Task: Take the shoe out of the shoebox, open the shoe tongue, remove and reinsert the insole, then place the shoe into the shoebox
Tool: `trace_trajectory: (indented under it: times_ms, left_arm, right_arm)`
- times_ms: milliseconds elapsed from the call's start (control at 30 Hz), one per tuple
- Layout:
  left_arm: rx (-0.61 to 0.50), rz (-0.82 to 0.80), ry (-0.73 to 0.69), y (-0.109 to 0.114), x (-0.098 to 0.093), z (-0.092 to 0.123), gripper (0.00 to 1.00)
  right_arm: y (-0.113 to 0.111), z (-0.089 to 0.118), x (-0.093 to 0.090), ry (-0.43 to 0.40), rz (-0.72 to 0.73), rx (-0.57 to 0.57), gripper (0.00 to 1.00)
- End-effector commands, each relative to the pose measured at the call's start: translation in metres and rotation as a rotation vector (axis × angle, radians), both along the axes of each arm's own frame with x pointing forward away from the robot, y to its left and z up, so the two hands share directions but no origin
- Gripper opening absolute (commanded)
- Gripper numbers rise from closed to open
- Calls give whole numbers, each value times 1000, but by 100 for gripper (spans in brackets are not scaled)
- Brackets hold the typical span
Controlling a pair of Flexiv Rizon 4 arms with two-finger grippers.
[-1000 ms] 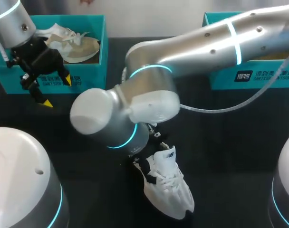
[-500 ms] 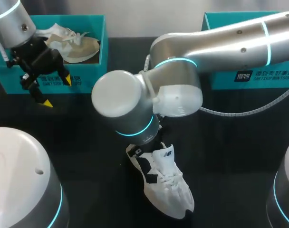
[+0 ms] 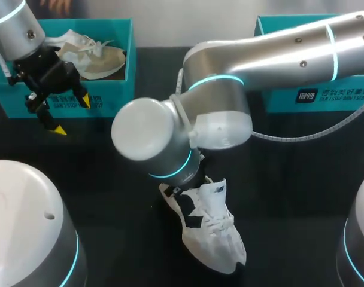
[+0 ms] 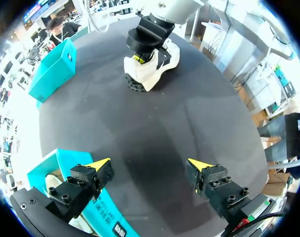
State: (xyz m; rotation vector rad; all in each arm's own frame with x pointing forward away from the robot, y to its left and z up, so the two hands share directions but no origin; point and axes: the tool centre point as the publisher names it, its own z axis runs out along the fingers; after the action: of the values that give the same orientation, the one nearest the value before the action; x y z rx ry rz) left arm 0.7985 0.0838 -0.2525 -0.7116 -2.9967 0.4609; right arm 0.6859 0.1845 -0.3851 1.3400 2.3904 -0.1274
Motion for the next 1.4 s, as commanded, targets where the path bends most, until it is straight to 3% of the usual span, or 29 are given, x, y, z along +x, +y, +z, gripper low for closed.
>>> trace_trajectory:
  times_ms: [33,300,467,733,867,1067,1267,1400]
  left_arm:
    - [2,0,-2,0,-1,0,100]
    - [2,0,-2,0,-1,0,100]
    - [2,0,-2,0,-1,0,100]
    - [2,0,-2,0,-1,0,100]
    - [2,0,-2,0,-1,0,100]
    - [2,0,-2,0,-1,0,100]
    - [2,0,-2,0,-1,0,100]
    - [2,0,-2,0,-1,0,100]
  right_arm:
    - [1,-25,4,15,4,30,0]
    - [8,-34,-4,93,16,123,0]
    - [11,-19,-11,78,31,149,0]
    - [13,19,-14,0,45,80,0]
    - [15,24,-13,-13,59,41,0]
    - [15,-4,-4,0,88,17,0]
    - [3,-37,4,67,91,56,0]
    - [8,-40,-5,82,94,123,0]
